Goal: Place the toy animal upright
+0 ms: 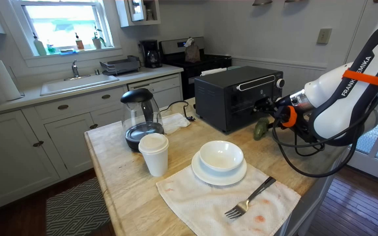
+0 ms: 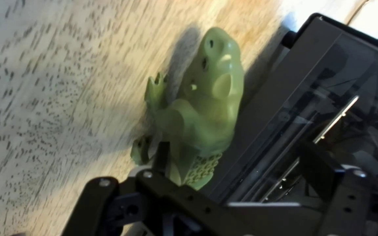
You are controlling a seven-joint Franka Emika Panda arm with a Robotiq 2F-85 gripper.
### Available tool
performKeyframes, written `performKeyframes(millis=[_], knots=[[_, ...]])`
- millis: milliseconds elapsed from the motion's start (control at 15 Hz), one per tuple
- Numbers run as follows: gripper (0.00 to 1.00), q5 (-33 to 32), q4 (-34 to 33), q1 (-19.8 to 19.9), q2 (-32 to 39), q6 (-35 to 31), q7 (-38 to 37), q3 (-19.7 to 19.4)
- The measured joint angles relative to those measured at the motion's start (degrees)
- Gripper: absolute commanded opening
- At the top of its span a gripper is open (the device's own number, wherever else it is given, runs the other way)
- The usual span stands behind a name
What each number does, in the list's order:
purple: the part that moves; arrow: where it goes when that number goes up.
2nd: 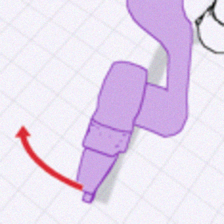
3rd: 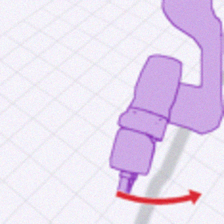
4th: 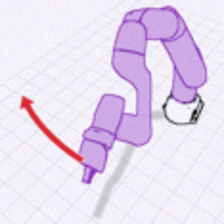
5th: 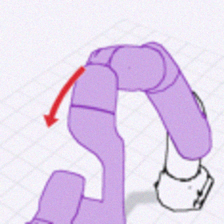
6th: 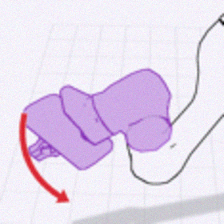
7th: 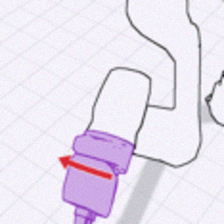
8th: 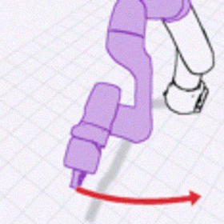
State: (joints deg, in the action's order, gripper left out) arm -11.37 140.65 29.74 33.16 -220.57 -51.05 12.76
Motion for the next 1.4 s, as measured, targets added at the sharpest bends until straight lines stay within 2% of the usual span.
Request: performKeyframes(millis=[200, 400, 600, 933, 1067, 1200, 1400], knots=[[1.00, -1.05, 0.55, -0.10, -2.33, 0.58, 0.00, 0.04], [1.00, -2.33, 2.03, -0.11, -6.00, 3.98, -0.32, 0.21], [1.00, -2.37, 3.78, -0.05, -10.88, 11.11, -0.40, 0.54], [1.00, -2.40, 5.91, 0.50, -20.39, 27.40, -0.40, 1.93], [1.00, -2.40, 6.25, 1.45, -23.69, 34.14, -0.29, 3.44], [1.00, -2.20, 6.24, 4.30, -25.61, 39.88, 0.58, 7.70], [1.00, 1.47, 6.16, 8.18, -26.85, 47.45, 6.56, 14.00]])
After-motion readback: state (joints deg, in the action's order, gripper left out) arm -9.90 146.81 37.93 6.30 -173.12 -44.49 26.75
